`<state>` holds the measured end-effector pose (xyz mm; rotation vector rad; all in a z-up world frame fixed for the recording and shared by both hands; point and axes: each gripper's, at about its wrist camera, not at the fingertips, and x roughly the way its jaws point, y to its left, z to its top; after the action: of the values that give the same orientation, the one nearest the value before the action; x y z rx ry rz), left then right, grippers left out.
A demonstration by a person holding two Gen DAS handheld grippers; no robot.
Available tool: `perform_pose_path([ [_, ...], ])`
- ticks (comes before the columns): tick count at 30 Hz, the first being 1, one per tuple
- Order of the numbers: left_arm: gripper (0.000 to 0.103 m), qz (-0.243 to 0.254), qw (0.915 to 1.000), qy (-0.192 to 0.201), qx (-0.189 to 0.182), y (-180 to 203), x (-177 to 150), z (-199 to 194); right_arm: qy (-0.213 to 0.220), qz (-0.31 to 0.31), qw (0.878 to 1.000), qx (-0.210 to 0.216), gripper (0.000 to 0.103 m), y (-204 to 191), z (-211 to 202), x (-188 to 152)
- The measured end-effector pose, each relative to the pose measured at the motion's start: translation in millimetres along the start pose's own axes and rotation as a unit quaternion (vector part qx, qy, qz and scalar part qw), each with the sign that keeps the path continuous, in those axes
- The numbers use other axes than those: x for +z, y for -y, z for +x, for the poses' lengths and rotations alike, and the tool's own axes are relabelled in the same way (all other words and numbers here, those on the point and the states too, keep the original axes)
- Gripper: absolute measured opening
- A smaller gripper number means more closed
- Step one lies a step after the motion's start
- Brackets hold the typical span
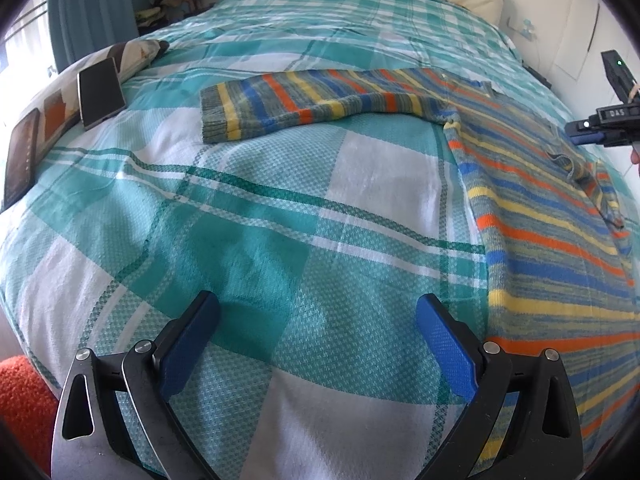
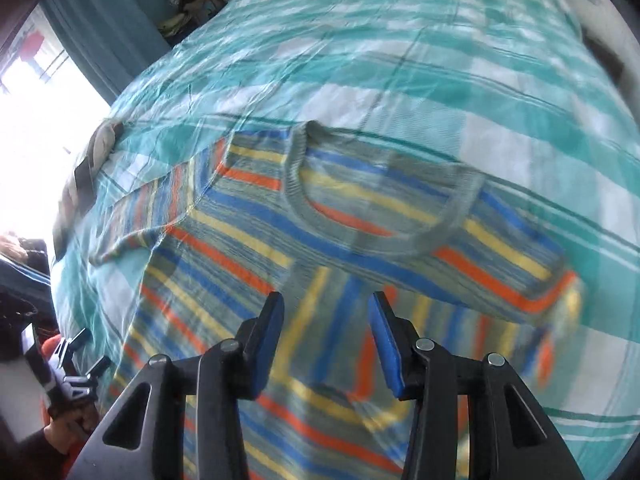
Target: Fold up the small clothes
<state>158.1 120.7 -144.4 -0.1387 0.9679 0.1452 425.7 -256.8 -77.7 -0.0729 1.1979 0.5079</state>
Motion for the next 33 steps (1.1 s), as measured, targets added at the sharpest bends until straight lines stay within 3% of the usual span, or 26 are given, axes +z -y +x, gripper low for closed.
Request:
perform_pose_path([
  [2,0.099,0.0,1.0,0.0,-0.001,0,0,1,-0.022,-0.019,0.999,-0.025,0.045,-18,22,2],
  [4,0.099,0.001,1.0,-0.001,-0.003,-1,1,1,-0.046,-0.035,0.995,-0.085,0.035,-30,45,-7],
  [5,0.099,0.0,1.0,-0.001,-0.004,-1,1,1,-0.043,-0.036,0.992,-0.112,0.008,-30,50,-9],
  [6,0.099,-0.001,1.0,-0.001,-0.006,-2,1,0,-0.025,-0.026,0.992,-0.119,0.002,-28,45,-9],
  [10,0.099,-0.004,0.9999,-0.001,-0.012,-4,2,1,0.109,-0.011,0.99,-0.085,0.002,-22,-4,-6],
  [12,0.099,0.0,1.0,-0.003,-0.009,-3,3,2,0.118,-0.024,0.991,-0.059,0.011,-20,-10,-3],
  [13,0.099,0.0,1.0,-0.004,-0.008,-3,4,3,0.09,-0.021,0.995,-0.04,0.038,-15,-8,-3],
  [14,0.099,-0.002,0.9999,-0.004,-0.009,-3,4,2,0.08,-0.02,0.996,-0.034,0.051,-9,-10,-5],
  [18,0.099,-0.013,0.9997,-0.002,-0.019,-7,4,1,0.076,-0.032,0.993,-0.087,0.051,17,-42,-31],
  [21,0.099,-0.015,0.9997,-0.001,-0.019,-7,4,0,0.015,-0.047,0.99,-0.134,0.054,39,-51,-73],
  [24,0.099,-0.007,0.9999,-0.001,-0.009,-4,2,1,-0.039,-0.09,0.985,-0.145,0.058,40,-41,-123],
  [26,0.1,0.0,1.0,0.001,0.001,0,1,2,-0.032,-0.106,0.977,-0.18,0.058,42,-29,-148],
  [28,0.1,0.006,0.9999,0.003,0.009,3,0,3,-0.009,-0.054,0.974,-0.221,0.055,66,-21,-157],
  [30,0.1,0.008,0.9999,0.004,0.009,3,-1,2,0.008,0.026,0.979,-0.204,0.058,99,-20,-172],
  [33,0.1,0.01,0.9999,0.005,0.006,1,-3,0,0.02,0.025,0.975,-0.22,0.066,99,-26,-180],
])
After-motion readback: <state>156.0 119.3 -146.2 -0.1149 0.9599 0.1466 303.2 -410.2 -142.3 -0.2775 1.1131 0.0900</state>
